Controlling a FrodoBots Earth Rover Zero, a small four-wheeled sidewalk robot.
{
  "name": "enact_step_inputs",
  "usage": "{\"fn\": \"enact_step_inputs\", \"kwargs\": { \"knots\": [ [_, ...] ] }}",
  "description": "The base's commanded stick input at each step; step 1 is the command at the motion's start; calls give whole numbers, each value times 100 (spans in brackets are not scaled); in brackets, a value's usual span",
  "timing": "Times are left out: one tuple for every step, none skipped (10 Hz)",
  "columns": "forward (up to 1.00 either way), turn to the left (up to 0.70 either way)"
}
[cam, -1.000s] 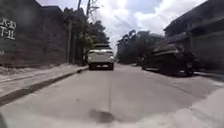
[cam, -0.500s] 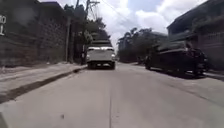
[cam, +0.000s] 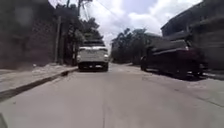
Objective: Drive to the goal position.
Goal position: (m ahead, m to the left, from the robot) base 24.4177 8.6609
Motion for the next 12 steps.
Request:
{"fn": "enact_step_inputs", "kwargs": {
  "knots": [
    [100, -24],
    [100, -23],
    [100, -21],
    [100, -19],
    [100, -19],
    [100, -20],
    [100, -20],
    [100, -20],
    [100, -20],
    [100, -20],
    [100, -1],
    [100, 0]
  ]
}}
